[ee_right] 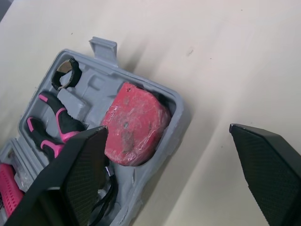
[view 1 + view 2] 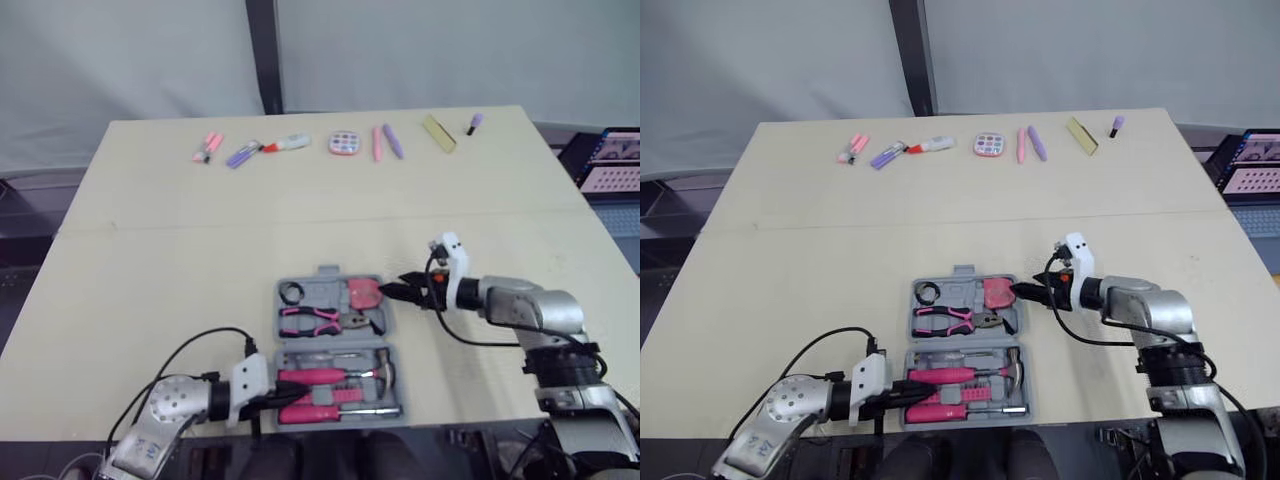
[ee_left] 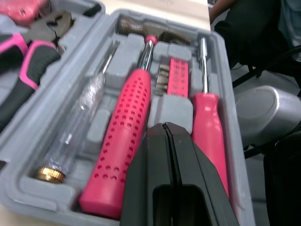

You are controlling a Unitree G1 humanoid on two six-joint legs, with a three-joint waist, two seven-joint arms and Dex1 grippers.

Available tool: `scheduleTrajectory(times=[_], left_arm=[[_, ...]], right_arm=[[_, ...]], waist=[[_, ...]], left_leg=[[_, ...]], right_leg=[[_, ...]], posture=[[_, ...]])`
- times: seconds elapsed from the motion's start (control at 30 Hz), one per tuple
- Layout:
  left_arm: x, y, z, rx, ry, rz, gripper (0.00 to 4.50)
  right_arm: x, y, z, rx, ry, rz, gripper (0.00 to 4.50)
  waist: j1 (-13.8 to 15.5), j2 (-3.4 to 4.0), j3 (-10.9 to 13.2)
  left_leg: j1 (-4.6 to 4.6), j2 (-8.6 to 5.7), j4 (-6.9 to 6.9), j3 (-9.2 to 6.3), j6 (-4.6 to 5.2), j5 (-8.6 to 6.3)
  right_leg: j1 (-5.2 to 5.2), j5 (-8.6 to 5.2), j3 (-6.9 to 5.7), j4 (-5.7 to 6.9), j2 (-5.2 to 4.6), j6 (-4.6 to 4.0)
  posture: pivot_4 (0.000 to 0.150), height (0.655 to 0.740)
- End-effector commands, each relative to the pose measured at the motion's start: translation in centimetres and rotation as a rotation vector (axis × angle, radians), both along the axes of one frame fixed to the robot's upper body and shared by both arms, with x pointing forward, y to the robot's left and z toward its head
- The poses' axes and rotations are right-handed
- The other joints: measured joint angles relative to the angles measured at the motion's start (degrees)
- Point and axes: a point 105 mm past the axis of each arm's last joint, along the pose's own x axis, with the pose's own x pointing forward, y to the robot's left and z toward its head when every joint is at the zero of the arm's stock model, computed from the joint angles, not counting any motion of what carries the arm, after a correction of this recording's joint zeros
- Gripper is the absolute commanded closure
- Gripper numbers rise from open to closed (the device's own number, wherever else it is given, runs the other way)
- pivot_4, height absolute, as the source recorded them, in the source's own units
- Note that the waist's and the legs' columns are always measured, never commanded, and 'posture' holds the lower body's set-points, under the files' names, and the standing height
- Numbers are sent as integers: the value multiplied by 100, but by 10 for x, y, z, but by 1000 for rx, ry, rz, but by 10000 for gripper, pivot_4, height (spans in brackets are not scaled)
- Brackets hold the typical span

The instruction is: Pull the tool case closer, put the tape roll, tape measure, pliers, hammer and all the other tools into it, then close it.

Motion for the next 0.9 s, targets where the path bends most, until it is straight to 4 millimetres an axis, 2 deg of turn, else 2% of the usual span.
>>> scheduleTrajectory(times=[0.03, 0.3, 0.63, 0.77, 0.9], left_arm=[[-2, -2, -5, -3, -3, -3, 45000], [2, 2, -20, 38, 34, 19, 45000], [2, 6, -24, 92, 47, 22, 45000], [5, 9, -25, 109, 41, 28, 45000], [5, 9, -26, 110, 41, 28, 45000]], right_arm=[[3, 1, 9, 67, 4, 11, 470], [10, 19, 3, 155, 59, 44, 470], [3, 50, 6, 257, 96, 158, 470], [-8, 52, 16, 284, 96, 212, 470], [-14, 45, 6, 215, 116, 203, 470]], waist=[[4, 0, 0], [0, 6, -4], [-24, 13, -8], [-80, 29, -18], [-117, 33, -21]], left_leg=[[0, 0, 0, 0, 0, 0], [1, 0, 2, -1, 0, 0], [2, -1, 3, -5, 0, 0], [3, 0, -2, -5, 0, 0], [4, 1, -4, -11, 0, 0]], right_leg=[[0, 0, 0, 1, 0, 0], [0, 0, -1, 5, -1, 0], [-2, 0, -1, 12, -1, 0], [-4, 0, -1, 15, -1, 0], [-3, 0, -2, 32, -1, 0]], posture=[[1500, 7400], [1500, 7400], [1500, 7400], [1500, 7400], [1500, 7400]])
